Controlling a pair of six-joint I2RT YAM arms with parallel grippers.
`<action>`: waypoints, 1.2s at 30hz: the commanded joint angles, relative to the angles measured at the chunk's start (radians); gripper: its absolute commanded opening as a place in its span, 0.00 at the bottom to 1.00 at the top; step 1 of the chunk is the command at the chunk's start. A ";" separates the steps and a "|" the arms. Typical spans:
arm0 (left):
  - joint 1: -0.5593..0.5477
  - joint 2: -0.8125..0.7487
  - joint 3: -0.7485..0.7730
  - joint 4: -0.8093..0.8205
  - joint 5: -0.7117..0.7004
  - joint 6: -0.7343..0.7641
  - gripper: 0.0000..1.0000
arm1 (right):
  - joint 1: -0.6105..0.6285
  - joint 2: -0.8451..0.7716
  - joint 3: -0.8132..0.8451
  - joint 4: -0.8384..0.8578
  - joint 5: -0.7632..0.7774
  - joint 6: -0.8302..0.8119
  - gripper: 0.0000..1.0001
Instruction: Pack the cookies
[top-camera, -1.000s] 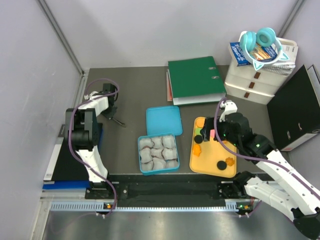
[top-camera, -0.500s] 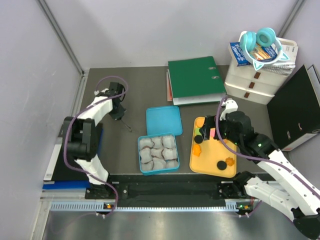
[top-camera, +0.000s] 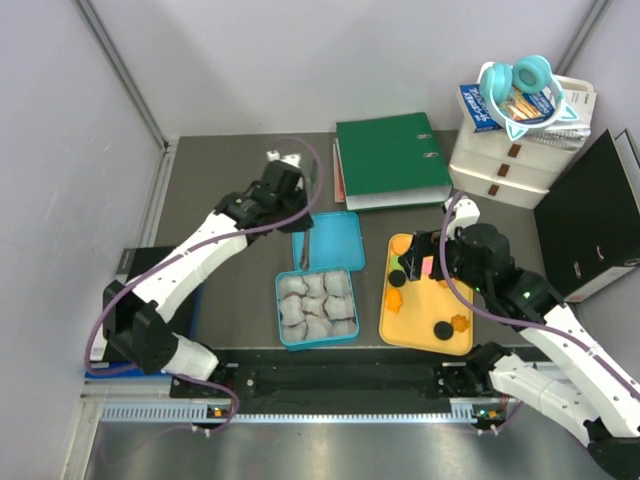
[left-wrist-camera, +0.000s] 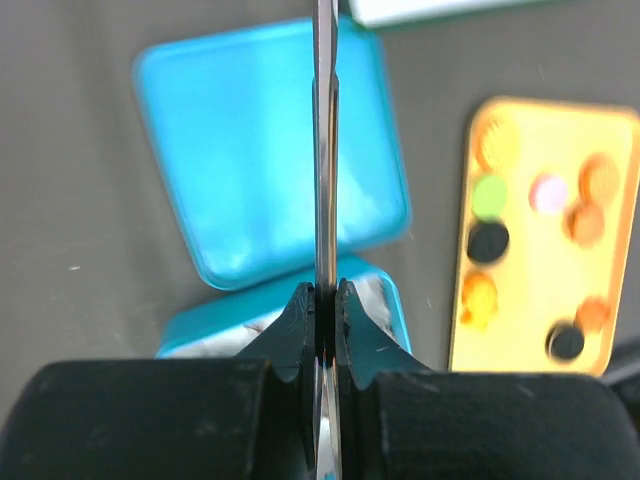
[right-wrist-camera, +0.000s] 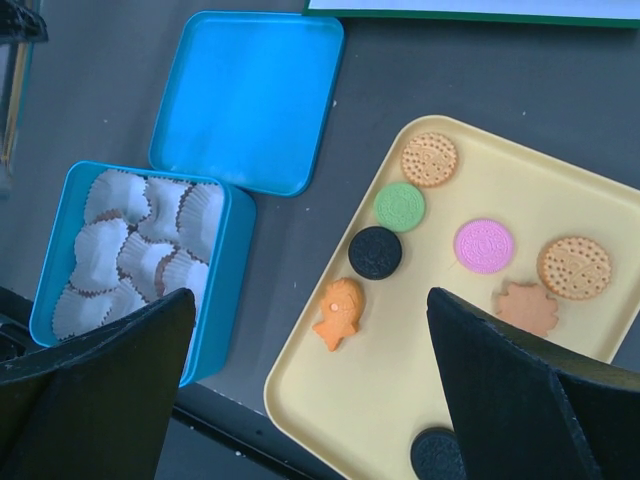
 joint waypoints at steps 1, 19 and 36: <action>-0.162 0.065 0.152 -0.132 -0.058 0.137 0.00 | 0.008 -0.014 0.053 0.017 -0.006 -0.018 0.99; -0.632 0.120 0.235 -0.258 -0.219 0.202 0.01 | 0.008 -0.130 0.132 -0.057 0.128 0.043 0.99; -0.640 0.252 0.273 -0.269 -0.252 0.242 0.24 | 0.008 -0.145 0.267 -0.239 0.338 0.034 0.99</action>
